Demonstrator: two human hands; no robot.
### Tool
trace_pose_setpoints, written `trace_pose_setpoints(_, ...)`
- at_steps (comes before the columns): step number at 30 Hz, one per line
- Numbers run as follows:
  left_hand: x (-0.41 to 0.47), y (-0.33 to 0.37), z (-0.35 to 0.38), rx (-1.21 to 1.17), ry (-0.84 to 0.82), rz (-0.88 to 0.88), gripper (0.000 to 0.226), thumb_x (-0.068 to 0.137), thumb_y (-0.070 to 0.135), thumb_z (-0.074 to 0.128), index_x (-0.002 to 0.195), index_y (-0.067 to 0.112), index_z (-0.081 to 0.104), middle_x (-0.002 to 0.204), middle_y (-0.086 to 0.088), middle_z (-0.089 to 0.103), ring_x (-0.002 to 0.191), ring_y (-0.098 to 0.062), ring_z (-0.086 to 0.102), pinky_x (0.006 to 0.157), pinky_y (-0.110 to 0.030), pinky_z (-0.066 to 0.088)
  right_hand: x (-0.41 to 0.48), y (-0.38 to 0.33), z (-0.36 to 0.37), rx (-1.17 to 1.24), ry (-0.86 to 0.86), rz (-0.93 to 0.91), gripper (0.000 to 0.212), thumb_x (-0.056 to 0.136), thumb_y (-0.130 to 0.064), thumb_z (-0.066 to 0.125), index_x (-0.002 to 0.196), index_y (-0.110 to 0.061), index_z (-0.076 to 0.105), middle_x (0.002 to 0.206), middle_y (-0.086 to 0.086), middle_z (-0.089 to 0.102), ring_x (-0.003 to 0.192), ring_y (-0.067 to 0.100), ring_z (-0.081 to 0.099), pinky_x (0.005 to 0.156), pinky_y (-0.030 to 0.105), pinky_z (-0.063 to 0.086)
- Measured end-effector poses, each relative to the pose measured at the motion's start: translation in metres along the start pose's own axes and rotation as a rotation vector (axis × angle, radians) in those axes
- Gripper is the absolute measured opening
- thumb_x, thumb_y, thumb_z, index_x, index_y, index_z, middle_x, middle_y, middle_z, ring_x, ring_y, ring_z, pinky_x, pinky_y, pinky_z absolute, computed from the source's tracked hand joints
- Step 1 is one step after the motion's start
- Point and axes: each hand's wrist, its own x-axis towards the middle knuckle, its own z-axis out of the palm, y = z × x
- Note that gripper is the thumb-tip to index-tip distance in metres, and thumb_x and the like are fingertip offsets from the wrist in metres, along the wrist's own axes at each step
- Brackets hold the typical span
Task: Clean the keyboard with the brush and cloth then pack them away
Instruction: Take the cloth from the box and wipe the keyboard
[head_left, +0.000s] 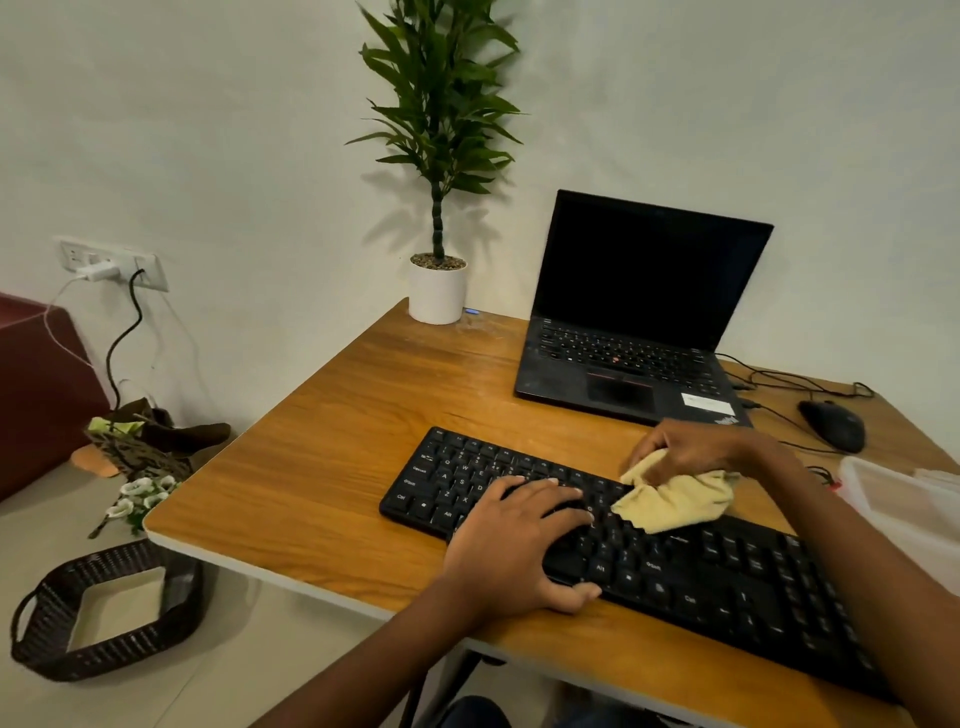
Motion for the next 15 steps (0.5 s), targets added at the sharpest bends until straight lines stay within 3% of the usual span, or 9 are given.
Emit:
trace_pose_setpoints(2,0.000,0.001,-0.001,0.011,-0.014,-0.001,0.073,0.078,0.073,0.042,0.136,0.030,0.045,0.147,0.011,0.037,0.137,-0.009,0.028,0.111,-0.026,0.002,-0.029,0.013,0.002,-0.056,0.072,0.058,0.021,0.085,-0.009,0.061,0.089,-0.029,0.065,0.109,-0.003,0.062,0.097,0.013,0.057,0.079,0.022,0.047)
trace_pose_setpoints(6,0.001,0.005,-0.003,0.047,-0.076,0.004,0.077,0.078,0.079,0.035,0.140,0.033,0.040,0.149,0.015,0.032,0.140,-0.004,0.022,0.112,-0.025,-0.004,-0.114,0.037,0.005,-0.052,0.477,0.107,0.018,0.083,-0.013,0.066,0.095,-0.026,0.063,0.096,-0.011,0.054,0.087,0.002,0.049,0.070,0.014,0.034)
trace_pose_setpoints(8,0.004,0.007,-0.005,0.032,-0.095,-0.008,0.084,0.074,0.085,0.023,0.139,0.036,0.039,0.149,0.018,0.031,0.139,-0.001,0.020,0.113,-0.027,-0.005,-0.168,0.054,0.008,-0.062,0.656,0.201,0.023,0.079,-0.013,0.071,0.091,-0.030,0.063,0.093,-0.007,0.056,0.084,0.010,0.050,0.068,0.021,0.036)
trace_pose_setpoints(11,0.013,0.020,-0.008,-0.007,-0.044,-0.055,0.088,0.072,0.085,0.010,0.137,0.036,0.043,0.145,0.018,0.037,0.137,-0.001,0.025,0.116,-0.032,0.000,-0.225,0.080,0.029,-0.239,1.066,0.464,0.036,0.071,-0.018,0.076,0.073,-0.040,0.049,0.084,-0.001,0.050,0.078,0.029,0.054,0.068,0.039,0.047)
trace_pose_setpoints(13,0.027,0.041,-0.010,-0.021,-0.049,-0.009,0.084,0.075,0.083,0.019,0.138,0.034,0.041,0.146,0.015,0.037,0.137,-0.003,0.026,0.115,-0.032,0.001,-0.230,0.072,0.058,-0.250,1.274,0.587,0.021,0.074,-0.016,0.072,0.083,-0.025,0.054,0.089,0.009,0.047,0.074,0.035,0.053,0.062,0.040,0.048)
trace_pose_setpoints(15,0.049,0.067,-0.006,-0.019,-0.163,0.099,0.083,0.075,0.079,0.027,0.144,0.032,0.032,0.151,0.013,0.028,0.140,-0.005,0.018,0.115,-0.034,-0.004,-0.213,0.061,0.093,-0.245,1.282,0.587,0.020,0.075,-0.007,0.070,0.093,-0.007,0.060,0.097,0.018,0.052,0.074,0.035,0.055,0.059,0.030,0.040)
